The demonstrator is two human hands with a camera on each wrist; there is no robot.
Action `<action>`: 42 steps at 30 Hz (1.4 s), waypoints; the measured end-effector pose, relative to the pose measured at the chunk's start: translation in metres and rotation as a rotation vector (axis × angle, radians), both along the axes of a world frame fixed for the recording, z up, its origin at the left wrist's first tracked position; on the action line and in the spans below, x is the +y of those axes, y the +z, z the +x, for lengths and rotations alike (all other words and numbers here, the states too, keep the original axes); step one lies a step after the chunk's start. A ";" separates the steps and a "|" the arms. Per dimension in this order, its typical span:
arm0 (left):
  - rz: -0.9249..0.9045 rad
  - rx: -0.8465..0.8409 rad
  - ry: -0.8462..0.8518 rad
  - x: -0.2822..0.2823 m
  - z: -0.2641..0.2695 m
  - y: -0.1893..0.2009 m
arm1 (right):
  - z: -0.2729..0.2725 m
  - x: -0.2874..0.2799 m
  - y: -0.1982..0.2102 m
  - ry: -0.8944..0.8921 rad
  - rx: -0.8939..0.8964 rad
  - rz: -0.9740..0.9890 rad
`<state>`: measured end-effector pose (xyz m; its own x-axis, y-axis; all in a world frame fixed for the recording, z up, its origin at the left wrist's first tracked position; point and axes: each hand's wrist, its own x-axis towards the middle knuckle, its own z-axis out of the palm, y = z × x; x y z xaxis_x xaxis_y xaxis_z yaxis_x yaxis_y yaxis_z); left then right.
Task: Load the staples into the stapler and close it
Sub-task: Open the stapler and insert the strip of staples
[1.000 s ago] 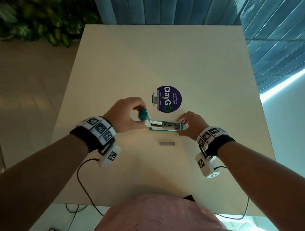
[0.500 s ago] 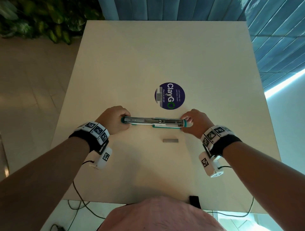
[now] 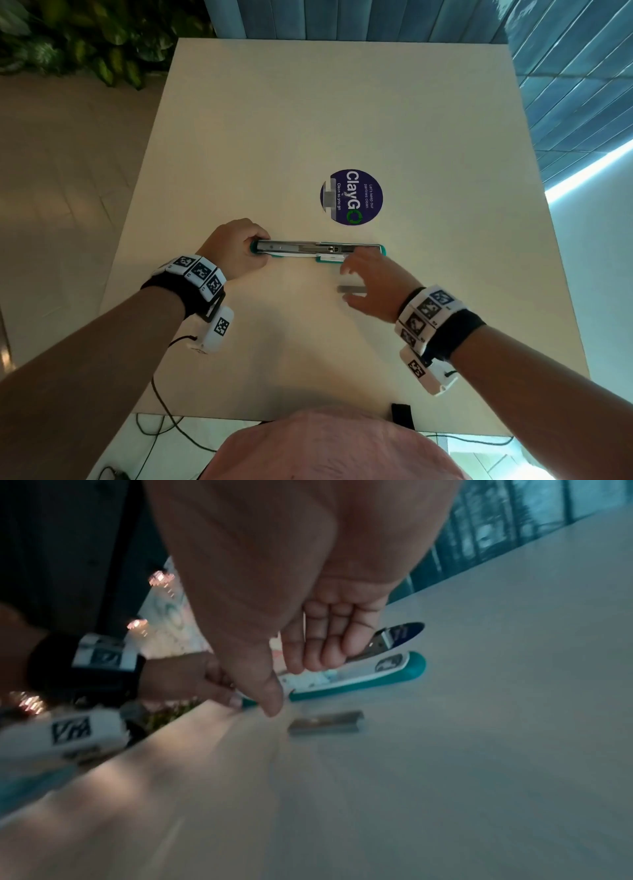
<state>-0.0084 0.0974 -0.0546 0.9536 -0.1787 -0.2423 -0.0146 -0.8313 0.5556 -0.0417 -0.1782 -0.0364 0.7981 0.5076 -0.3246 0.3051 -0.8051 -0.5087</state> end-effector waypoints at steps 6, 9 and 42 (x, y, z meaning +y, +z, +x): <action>-0.005 -0.005 -0.005 0.001 -0.001 0.000 | -0.008 0.004 -0.013 0.111 0.045 -0.138; -0.016 -0.018 -0.009 0.001 -0.002 -0.001 | -0.007 0.004 -0.014 0.105 0.036 -0.142; -0.014 -0.032 0.005 0.000 -0.002 -0.002 | 0.044 0.004 0.009 -0.041 -0.055 -0.122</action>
<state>-0.0108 0.0976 -0.0563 0.9618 -0.1768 -0.2088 -0.0284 -0.8236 0.5665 0.0020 -0.1743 -0.0274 0.8354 0.4338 -0.3375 0.2956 -0.8723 -0.3894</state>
